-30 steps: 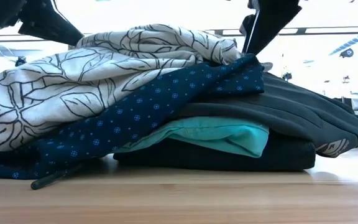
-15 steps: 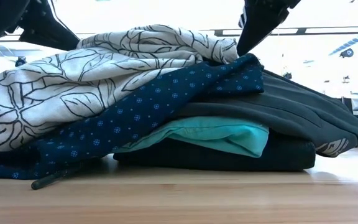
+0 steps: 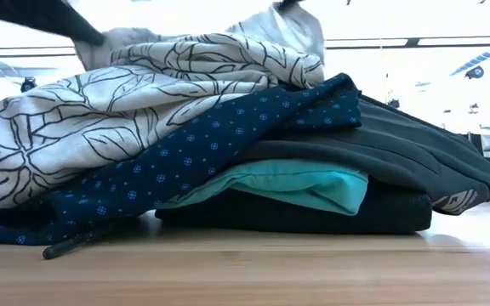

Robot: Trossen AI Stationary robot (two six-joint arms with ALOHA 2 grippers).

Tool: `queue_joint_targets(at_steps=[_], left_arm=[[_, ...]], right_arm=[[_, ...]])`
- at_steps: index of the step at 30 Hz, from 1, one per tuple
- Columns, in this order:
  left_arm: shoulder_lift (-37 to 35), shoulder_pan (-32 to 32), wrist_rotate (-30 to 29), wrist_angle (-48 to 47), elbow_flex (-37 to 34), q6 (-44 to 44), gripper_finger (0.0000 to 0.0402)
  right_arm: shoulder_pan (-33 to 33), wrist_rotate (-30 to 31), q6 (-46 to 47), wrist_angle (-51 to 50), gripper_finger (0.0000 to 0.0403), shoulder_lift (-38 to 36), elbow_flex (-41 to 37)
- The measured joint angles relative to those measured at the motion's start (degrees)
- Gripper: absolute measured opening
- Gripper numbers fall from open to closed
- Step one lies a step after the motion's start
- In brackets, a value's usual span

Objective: Fold Laundry from Bin
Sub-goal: Fold the white floral shirt

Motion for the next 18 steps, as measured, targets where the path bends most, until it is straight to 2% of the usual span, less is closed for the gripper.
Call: queue_joint_targets(at_steps=[3, 6, 9, 15, 18], left_arm=[[-0.09, -2.60, 1.01, 0.03, 2.11, 0.04, 0.0002], [-0.09, -4.48, 4.74, 0.14, 3.41, -0.98, 0.0001], [-0.03, -5.33, 8.04, 0.45, 3.89, -3.47, 0.0001], [2.06, -5.33, 12.34, 4.93, 3.79, -4.20, 0.0000], [3.66, -5.33, 14.98, 8.76, 3.76, -2.56, 0.0000]], right_arm=[[-1.70, -0.05, -5.45, 4.35, 0.0009, 0.04, 2.99], [-3.72, -0.64, -10.74, 9.43, 0.0009, 0.04, 4.93], [-6.12, -4.05, -15.23, 15.58, 0.0008, 0.11, 5.72], [-11.26, -11.38, -18.20, 27.54, 0.0008, 0.34, 6.06], [-13.30, -12.34, -18.70, 31.24, 0.0008, 1.89, 6.23]])
